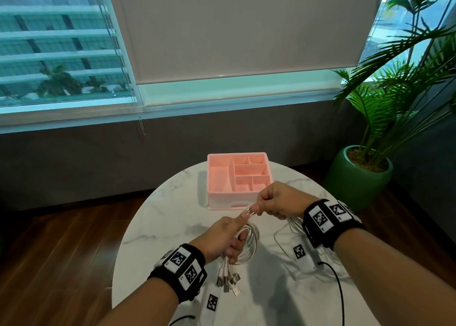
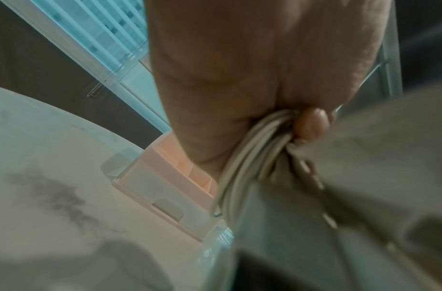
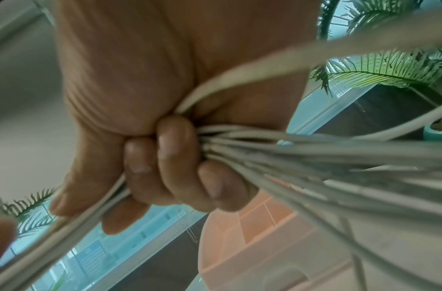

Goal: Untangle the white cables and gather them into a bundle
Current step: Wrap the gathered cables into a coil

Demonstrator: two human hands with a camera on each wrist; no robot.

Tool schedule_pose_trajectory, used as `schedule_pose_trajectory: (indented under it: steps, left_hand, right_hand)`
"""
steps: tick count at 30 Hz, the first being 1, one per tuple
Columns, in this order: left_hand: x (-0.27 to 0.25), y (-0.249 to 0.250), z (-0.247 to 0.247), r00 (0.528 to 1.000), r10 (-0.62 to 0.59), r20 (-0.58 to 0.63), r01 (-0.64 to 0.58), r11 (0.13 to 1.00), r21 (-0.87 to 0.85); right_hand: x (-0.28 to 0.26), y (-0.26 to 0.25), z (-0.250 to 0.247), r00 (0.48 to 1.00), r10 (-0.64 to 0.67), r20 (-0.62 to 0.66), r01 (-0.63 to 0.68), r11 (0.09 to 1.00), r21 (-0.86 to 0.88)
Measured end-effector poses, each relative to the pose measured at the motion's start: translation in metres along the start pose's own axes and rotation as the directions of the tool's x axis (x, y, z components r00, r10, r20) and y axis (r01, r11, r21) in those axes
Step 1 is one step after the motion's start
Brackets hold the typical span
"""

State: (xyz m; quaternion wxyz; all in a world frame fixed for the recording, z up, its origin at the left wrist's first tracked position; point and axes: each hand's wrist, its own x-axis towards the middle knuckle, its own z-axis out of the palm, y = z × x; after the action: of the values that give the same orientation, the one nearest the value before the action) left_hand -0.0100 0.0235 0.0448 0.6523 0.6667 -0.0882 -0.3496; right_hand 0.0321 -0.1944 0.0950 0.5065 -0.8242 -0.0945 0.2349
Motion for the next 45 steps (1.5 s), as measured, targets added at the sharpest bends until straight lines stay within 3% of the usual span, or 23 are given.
schedule_pose_trajectory:
  steps: [4,11,17,22,28,31,35,37,42,45]
  left_hand:
    - [-0.001,0.0,0.0,1.0,-0.01,0.012,0.01,1.0,0.006]
    - [0.001,0.016,-0.015,0.992,0.074,-0.098,-0.079,0.996,-0.045]
    - [-0.002,0.01,-0.019,0.988,0.066,-0.136,-0.094,0.973,-0.212]
    - [-0.004,0.01,-0.016,0.986,0.047,-0.162,-0.091,0.957,-0.274]
    - [-0.001,0.025,-0.015,0.978,0.056,-0.203,-0.121,0.938,-0.325]
    - [-0.002,0.032,-0.02,0.964,0.087,-0.252,-0.165,0.937,-0.307]
    - [-0.005,0.031,-0.024,0.952,0.117,-0.282,-0.177,0.964,-0.198]
    - [-0.006,0.03,-0.024,0.95,0.118,-0.288,-0.178,0.965,-0.192]
    - [-0.008,0.033,-0.023,0.945,0.105,-0.31,-0.199,0.937,-0.286]
    - [-0.011,0.036,-0.022,0.95,0.087,-0.301,-0.202,0.904,-0.376]
  right_hand:
    - [0.0,-0.003,-0.001,1.0,-0.025,0.003,0.025,0.999,0.019]
    - [0.002,0.019,0.013,0.999,-0.031,-0.027,0.034,0.989,0.143]
    - [0.002,0.051,0.022,0.999,0.03,-0.022,-0.028,0.997,0.068]
    - [0.0,0.046,0.024,0.99,0.047,-0.133,-0.032,0.993,0.113]
    - [0.007,0.042,0.03,0.979,-0.01,-0.205,0.022,0.998,0.061]
    - [0.005,0.056,0.032,0.98,0.001,-0.198,-0.04,0.981,-0.19]
    - [0.0,0.076,0.035,0.95,-0.079,-0.303,-0.031,0.939,-0.343]
    - [0.001,0.08,0.037,0.927,-0.115,-0.358,-0.017,0.938,-0.347]
    - [-0.001,0.082,0.039,0.925,-0.051,-0.376,-0.031,0.977,-0.209]
    - [0.0,0.085,0.043,0.906,-0.09,-0.413,-0.028,0.962,-0.271]
